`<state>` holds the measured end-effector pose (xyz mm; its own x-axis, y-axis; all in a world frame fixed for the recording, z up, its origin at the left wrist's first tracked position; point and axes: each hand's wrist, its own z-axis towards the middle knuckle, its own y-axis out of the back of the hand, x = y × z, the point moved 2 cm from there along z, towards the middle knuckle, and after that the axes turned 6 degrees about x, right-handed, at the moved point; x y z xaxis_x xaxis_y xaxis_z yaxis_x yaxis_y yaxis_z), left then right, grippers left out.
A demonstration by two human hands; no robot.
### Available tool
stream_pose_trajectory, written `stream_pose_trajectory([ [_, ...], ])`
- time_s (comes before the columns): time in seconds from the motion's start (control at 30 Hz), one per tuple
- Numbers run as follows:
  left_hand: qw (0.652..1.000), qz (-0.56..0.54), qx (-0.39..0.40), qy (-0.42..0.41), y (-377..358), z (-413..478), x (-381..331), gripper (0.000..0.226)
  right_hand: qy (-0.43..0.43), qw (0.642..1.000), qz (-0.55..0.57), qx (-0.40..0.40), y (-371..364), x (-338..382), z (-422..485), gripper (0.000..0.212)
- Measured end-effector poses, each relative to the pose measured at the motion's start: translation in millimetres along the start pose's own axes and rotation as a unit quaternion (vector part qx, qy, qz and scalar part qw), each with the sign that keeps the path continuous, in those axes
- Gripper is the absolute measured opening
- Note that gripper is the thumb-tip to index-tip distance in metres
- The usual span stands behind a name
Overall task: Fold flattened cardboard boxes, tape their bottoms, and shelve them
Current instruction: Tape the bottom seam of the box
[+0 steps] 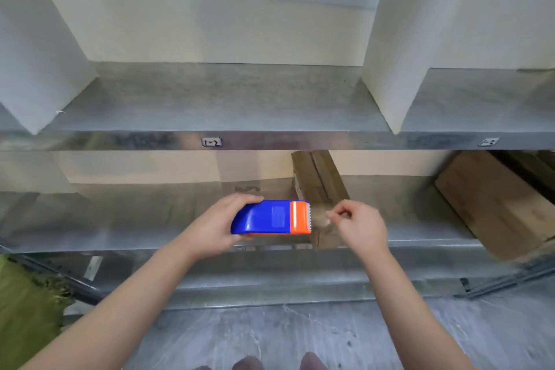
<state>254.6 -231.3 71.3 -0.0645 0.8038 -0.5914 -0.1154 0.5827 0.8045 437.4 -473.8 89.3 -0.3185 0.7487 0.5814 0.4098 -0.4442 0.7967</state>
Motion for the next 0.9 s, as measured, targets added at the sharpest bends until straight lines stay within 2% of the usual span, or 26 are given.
stream_pose_trajectory([
  [0.1,0.998,0.008,-0.033,0.048,-10,-14,7,0.073,-0.063,0.998,-0.01,0.015,38,-49,12,0.019],
  [0.3,0.992,0.011,-0.051,0.117,-40,-12,-14,0.072,-0.054,0.997,0.022,0.047,50,-88,39,0.02],
  [0.6,0.98,0.019,-0.037,0.194,-54,-3,-28,0.074,-0.033,0.988,0.035,0.147,30,-108,79,0.013],
  [0.73,0.978,0.019,-0.028,0.206,-60,11,-34,0.075,-0.043,0.979,0.073,0.188,6,-113,86,0.009],
  [0.87,0.979,0.018,-0.028,0.203,-65,25,-39,0.075,-0.1,0.955,0.191,0.202,-8,-116,84,0.014],
  [0.9,0.979,0.02,-0.027,0.203,-63,25,-38,0.075,-0.099,0.955,0.201,0.197,-9,-117,84,0.022],
])
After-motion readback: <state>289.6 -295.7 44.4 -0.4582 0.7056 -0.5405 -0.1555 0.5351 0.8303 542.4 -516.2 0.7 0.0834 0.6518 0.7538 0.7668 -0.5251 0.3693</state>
